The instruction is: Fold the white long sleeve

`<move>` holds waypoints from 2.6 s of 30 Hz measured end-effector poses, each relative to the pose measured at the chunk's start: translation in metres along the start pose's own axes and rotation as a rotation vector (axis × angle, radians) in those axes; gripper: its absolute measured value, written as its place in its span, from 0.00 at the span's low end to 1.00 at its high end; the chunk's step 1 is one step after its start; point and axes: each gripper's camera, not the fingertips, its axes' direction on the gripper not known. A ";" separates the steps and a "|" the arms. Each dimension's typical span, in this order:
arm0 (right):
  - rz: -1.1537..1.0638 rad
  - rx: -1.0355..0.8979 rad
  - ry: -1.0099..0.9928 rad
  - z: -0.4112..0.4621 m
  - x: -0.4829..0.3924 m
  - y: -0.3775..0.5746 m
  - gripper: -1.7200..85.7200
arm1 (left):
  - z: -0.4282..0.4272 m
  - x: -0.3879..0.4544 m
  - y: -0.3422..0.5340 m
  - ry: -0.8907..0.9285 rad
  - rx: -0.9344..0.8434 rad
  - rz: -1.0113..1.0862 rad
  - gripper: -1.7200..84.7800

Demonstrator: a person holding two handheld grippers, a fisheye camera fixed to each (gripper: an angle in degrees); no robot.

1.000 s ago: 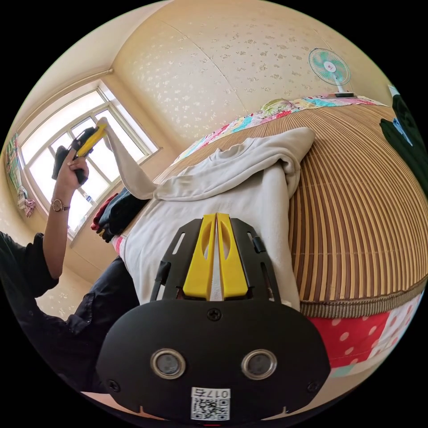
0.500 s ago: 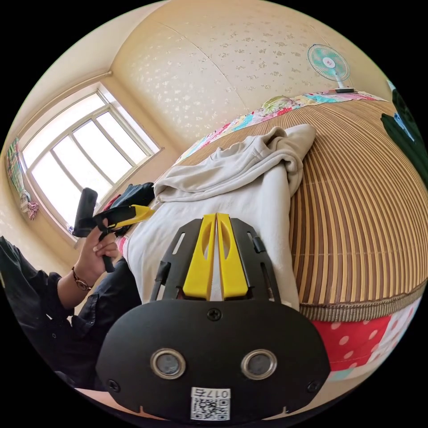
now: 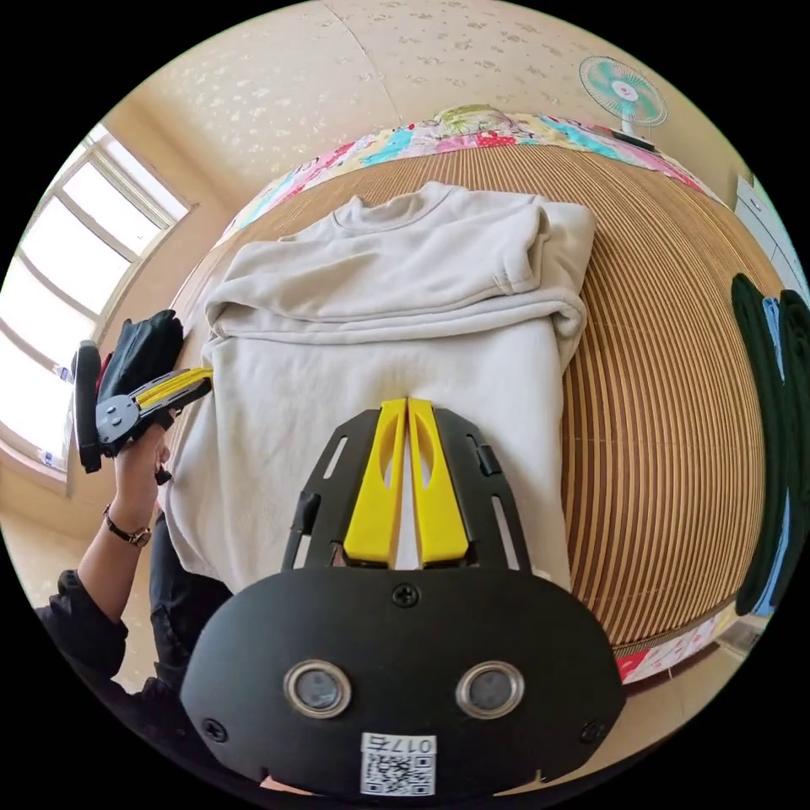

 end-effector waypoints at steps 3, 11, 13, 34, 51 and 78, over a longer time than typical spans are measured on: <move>0.054 0.003 -0.097 0.004 0.019 -0.009 0.02 | 0.013 0.010 -0.025 -0.103 0.025 0.010 0.01; 0.093 0.046 -0.255 -0.003 0.037 -0.008 0.02 | -0.006 -0.071 0.012 0.285 0.144 -0.204 0.06; 0.076 0.052 -0.222 -0.005 0.028 -0.009 0.02 | -0.023 -0.103 0.053 0.401 0.246 -0.252 0.07; 0.069 0.076 -0.209 -0.061 -0.015 0.006 0.04 | -0.039 -0.184 0.255 0.550 0.001 -0.276 0.16; 0.204 0.276 -0.404 -0.211 0.074 0.334 0.18 | -0.003 -0.340 0.290 1.408 0.042 -0.378 0.07; 0.409 0.267 -0.721 -0.285 0.116 0.349 0.17 | -0.054 -0.443 0.319 1.450 0.095 -0.414 0.07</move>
